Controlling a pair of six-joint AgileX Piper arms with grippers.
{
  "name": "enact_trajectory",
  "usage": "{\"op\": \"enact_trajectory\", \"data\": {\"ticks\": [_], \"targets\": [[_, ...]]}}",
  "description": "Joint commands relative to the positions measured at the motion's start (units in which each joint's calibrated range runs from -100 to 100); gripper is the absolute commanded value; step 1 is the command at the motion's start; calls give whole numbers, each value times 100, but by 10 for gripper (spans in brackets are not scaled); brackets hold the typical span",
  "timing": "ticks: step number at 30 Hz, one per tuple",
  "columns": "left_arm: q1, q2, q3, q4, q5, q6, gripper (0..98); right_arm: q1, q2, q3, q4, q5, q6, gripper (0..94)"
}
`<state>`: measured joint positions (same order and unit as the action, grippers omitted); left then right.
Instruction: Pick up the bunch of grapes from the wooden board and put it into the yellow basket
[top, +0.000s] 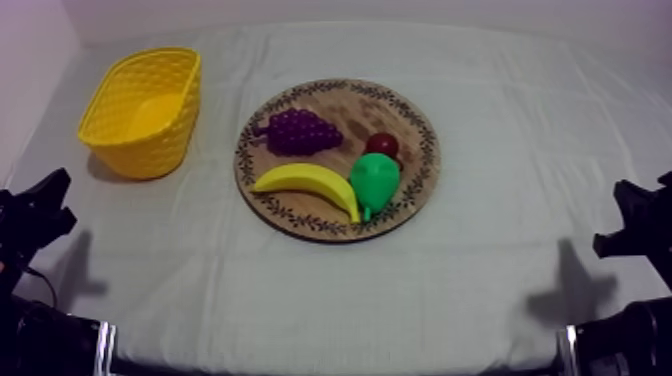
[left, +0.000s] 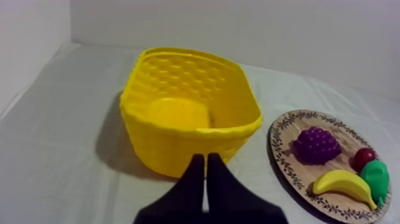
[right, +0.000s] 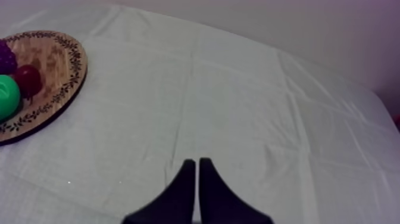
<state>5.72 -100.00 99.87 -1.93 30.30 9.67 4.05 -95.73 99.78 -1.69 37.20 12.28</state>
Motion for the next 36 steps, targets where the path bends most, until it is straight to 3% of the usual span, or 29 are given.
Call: {"op": "enact_trajectory", "data": {"ticks": [1,21,36], "targets": [[-40,0,2,0,1,-378,0,1,-2,-1,1,-3,1,5],[-52,45,-91,11,-37,-627,0,1,-2,-1,1,-3,1,5],[33,1984,-2498,8,-87,-656,0,1,-2,-1,1,-3,1,5]]}}
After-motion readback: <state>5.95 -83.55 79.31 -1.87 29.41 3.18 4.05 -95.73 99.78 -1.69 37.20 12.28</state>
